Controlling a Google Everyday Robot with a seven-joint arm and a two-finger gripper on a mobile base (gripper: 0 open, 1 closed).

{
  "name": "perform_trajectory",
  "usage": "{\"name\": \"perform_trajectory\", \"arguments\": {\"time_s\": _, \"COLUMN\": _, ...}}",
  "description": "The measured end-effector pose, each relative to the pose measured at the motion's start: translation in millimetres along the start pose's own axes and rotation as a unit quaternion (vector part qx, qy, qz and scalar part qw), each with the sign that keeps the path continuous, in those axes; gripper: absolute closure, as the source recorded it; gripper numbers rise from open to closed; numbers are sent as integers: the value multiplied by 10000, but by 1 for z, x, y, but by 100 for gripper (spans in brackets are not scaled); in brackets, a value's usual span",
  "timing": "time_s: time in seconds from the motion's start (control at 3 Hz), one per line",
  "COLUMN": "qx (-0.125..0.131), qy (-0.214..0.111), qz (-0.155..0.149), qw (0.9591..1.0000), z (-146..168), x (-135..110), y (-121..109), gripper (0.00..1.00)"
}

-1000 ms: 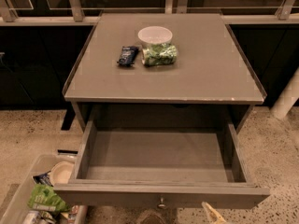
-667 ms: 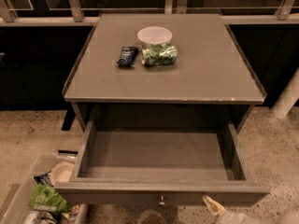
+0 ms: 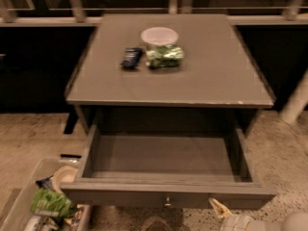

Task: Close top drawer

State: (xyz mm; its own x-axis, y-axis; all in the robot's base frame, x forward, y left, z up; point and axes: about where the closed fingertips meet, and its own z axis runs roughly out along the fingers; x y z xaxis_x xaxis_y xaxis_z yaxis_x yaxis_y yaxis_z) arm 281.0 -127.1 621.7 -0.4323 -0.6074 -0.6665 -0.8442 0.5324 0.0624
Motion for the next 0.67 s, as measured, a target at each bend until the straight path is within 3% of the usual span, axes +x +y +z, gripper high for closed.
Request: {"name": "perform_trajectory", "arguments": {"time_s": 0.67, "qx": -162, "qy": -54, "qz": 44, "qw": 9998, "z": 21, "x": -13, "y": -19, "gripper": 0}}
